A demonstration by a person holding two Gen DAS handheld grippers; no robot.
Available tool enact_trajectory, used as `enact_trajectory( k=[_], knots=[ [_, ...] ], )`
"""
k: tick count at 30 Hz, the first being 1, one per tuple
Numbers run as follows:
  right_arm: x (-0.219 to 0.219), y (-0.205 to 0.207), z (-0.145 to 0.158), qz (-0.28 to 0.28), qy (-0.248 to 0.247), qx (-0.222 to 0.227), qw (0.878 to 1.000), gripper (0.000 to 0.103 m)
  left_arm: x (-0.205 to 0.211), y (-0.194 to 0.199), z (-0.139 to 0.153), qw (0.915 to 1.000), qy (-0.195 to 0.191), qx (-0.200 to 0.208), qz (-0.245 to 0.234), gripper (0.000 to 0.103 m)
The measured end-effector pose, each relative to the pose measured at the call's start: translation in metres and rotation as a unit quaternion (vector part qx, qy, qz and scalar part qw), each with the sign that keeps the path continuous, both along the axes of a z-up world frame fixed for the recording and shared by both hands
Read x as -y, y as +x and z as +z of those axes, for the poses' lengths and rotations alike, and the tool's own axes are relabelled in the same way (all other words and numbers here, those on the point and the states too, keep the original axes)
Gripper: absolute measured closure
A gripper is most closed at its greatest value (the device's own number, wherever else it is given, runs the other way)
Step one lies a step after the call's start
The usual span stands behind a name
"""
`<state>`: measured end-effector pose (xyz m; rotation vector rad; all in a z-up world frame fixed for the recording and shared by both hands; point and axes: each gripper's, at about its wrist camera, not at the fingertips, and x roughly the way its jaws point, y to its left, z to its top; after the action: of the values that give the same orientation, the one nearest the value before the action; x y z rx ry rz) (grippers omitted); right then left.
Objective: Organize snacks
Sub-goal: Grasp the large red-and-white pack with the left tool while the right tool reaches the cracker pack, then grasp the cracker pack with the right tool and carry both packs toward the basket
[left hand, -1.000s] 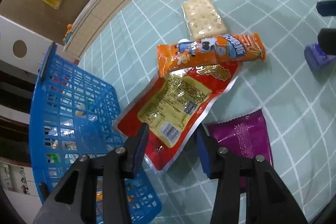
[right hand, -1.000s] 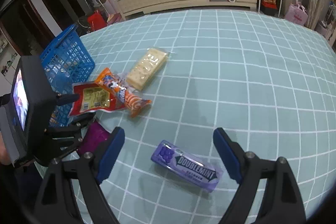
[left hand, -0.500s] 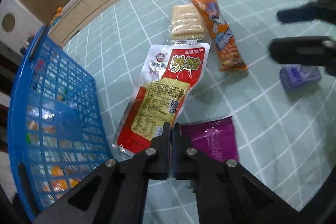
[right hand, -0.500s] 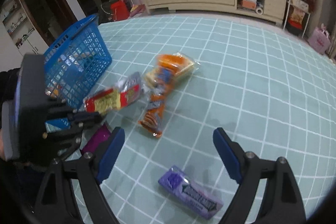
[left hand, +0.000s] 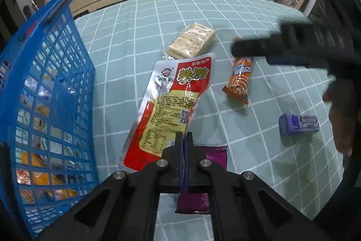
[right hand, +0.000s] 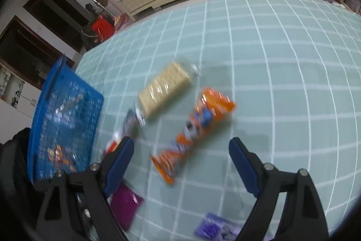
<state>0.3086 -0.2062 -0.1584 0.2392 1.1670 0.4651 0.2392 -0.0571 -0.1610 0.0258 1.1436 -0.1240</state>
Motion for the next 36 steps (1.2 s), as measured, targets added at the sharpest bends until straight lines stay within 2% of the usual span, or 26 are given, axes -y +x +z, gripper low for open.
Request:
enact_trajectory(
  k=[5,10,15,19,22,24,26,29,36],
  knots=[
    [-0.028,0.028,0.004,0.009,-0.040,-0.007,0.999,0.014,-0.004,0.005,-0.005,0.9999,0.004,0.009,0.007,0.102],
    [-0.048,0.054,-0.006,-0.012,-0.055,-0.055,0.997,0.014,-0.012,0.004,-0.008,0.9993,-0.015,0.010,0.033,0.102],
    [-0.067,0.072,-0.019,-0.038,-0.063,-0.081,0.994,0.014,-0.013,0.008,-0.009,0.9986,-0.012,0.024,0.045,0.102],
    [-0.082,0.080,-0.026,-0.032,-0.082,-0.089,0.992,0.014,-0.016,0.013,-0.013,0.9983,-0.016,0.027,0.049,0.102],
    [-0.092,0.084,-0.025,-0.022,-0.108,-0.075,0.991,0.014,-0.017,0.012,-0.017,0.9981,-0.021,0.027,0.050,0.102],
    [-0.098,0.083,-0.026,-0.011,-0.130,-0.067,0.989,0.018,-0.017,0.015,-0.017,0.9981,-0.021,0.026,0.051,0.102],
    [-0.108,0.079,-0.026,0.003,-0.160,-0.051,0.986,0.030,-0.015,0.013,-0.016,0.9982,-0.019,0.028,0.050,0.102],
    [-0.100,0.075,-0.025,0.008,-0.161,-0.042,0.986,0.043,-0.014,0.013,-0.012,0.9982,-0.014,0.029,0.049,0.102],
    [-0.065,0.055,-0.019,0.012,-0.166,-0.027,0.986,0.048,-0.009,-0.007,0.003,0.9977,-0.007,0.039,0.056,0.102]
  ],
)
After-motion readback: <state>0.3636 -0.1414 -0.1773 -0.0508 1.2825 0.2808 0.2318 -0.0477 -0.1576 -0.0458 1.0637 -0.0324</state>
